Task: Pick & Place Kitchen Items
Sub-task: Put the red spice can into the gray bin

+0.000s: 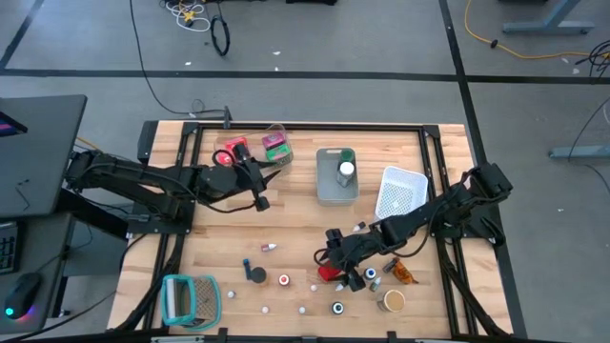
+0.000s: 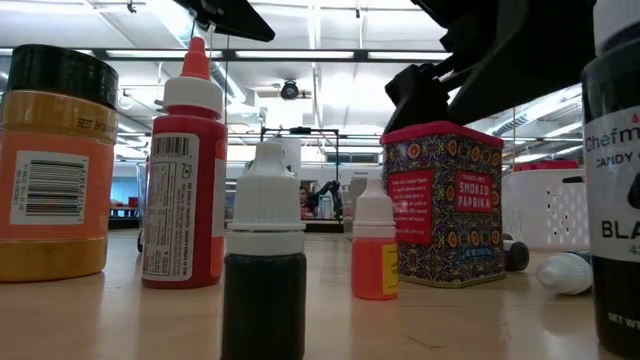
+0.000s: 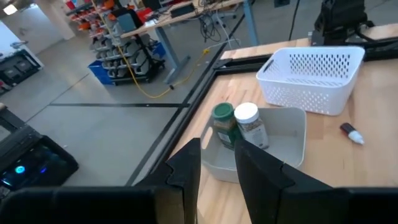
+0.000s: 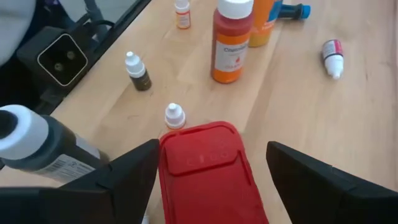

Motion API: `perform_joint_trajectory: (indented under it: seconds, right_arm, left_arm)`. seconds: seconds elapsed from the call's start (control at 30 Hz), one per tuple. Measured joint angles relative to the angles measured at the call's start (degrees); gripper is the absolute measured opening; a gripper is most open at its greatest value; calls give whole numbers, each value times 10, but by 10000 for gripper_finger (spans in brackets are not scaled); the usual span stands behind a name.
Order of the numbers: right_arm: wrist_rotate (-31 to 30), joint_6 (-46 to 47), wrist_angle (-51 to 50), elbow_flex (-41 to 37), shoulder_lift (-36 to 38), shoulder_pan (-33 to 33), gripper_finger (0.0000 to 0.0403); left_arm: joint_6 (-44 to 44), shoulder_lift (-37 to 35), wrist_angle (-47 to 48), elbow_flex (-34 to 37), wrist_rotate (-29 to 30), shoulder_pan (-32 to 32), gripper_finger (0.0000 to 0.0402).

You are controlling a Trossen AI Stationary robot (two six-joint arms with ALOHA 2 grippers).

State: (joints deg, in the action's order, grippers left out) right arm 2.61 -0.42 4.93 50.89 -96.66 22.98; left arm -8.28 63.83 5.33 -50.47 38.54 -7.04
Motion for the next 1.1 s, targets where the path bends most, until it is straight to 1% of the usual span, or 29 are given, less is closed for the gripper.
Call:
perform_joint_trajectory:
  seconds: [0.1,0.2,0.27,0.33,0.43,0.5,0.63,0.77,0.93,1.1]
  right_arm:
    - [8,-2,-5,1,-4,0,307]
    - [40,1,-7,2,-12,0,307]
    - [48,-5,-12,1,-16,1,307]
    - [37,-15,-12,-1,-18,0,307]
    - [-3,-42,-5,-1,-17,-1,307]
    - [-17,-48,-7,-1,-17,-1,307]
    - [-20,-47,-6,-1,-16,-5,307]
    - [-37,-43,-5,-1,-16,-17,307]
    - [-34,-8,-5,-1,-14,-36,307]
    - [-25,-11,-14,-1,3,-28,307]
  left_arm:
    - [1,1,4,0,-1,0,109]
    - [3,1,3,0,-1,0,109]
    - [-4,1,4,0,-1,0,109]
    - [-12,1,4,0,-1,0,109]
    - [-15,1,4,0,-2,0,109]
    - [-16,1,4,0,-2,0,109]
    - [-16,1,4,0,-2,0,109]
    - [-16,1,5,0,-2,0,109]
    - [-16,1,4,0,-2,0,109]
    - [-16,1,8,0,-2,0,109]
